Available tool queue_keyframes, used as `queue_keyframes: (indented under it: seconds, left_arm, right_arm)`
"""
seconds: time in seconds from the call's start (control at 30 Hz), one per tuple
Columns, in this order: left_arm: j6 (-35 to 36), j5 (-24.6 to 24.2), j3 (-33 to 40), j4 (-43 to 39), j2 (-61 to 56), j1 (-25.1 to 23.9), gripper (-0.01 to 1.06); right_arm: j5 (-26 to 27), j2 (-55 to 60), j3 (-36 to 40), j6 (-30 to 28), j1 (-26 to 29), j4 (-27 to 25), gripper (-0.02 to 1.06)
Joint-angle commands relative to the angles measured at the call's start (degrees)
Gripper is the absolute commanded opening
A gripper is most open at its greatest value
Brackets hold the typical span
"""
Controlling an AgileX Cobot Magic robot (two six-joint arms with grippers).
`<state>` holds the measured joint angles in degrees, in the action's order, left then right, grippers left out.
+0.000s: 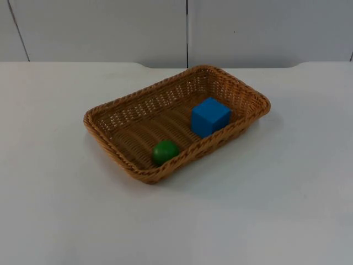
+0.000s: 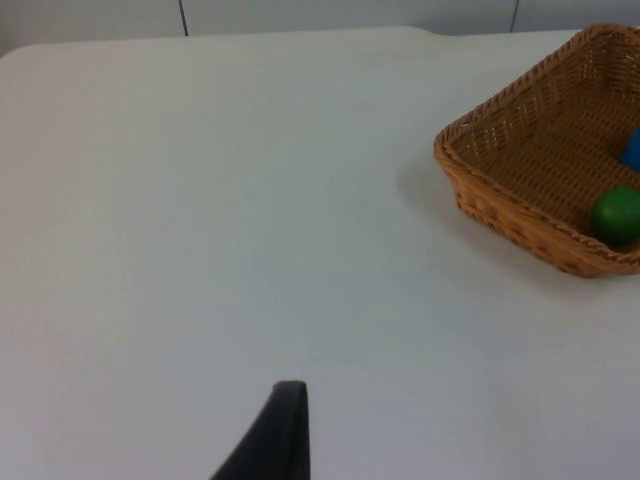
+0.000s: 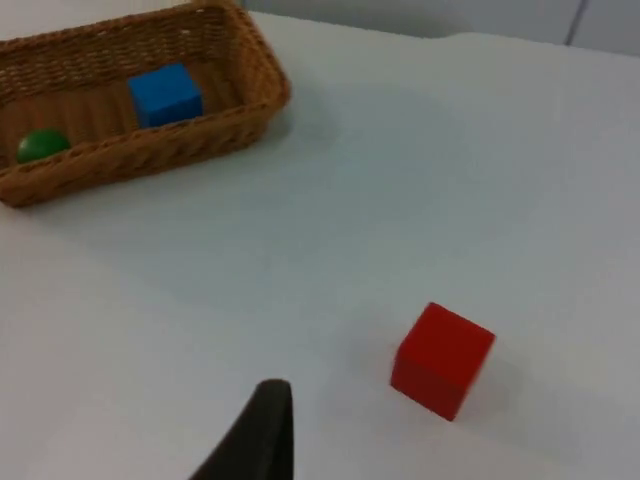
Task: Place all geometric objects except the red cube into the basket.
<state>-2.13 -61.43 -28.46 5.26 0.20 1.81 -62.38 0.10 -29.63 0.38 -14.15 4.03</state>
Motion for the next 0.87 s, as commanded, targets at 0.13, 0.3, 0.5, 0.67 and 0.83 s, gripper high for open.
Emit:
queue_keyframes:
  seconds: [0.13,0.3,0.5,0.67,0.83]
  left_arm:
    - [-0.1,-0.1,0.2,0.2,-0.2,0.4,1.05]
    - [-0.1,-0.1,0.2,0.2,-0.2,0.4,1.05]
    - [-0.1,-0.1,0.2,0.2,-0.2,0.4,1.05]
    - [-0.2,-0.1,0.2,0.2,-0.2,0.3,1.05]
    - [-0.2,-0.1,0.2,0.1,-0.2,-1.7,1.05]
  right_arm:
    - [0.7,-0.1,0.2,0.1,9.6,0.2,1.05]
    - [0.7,-0.1,0.2,0.1,11.5,0.2,1.05]
    - [0.7,-0.1,0.2,0.1,11.6,0.2,1.05]
    - [0.7,-0.1,0.2,0.1,11.6,0.2,1.05]
    - [0.7,-0.1,0.2,0.1,11.6,0.2,1.05]
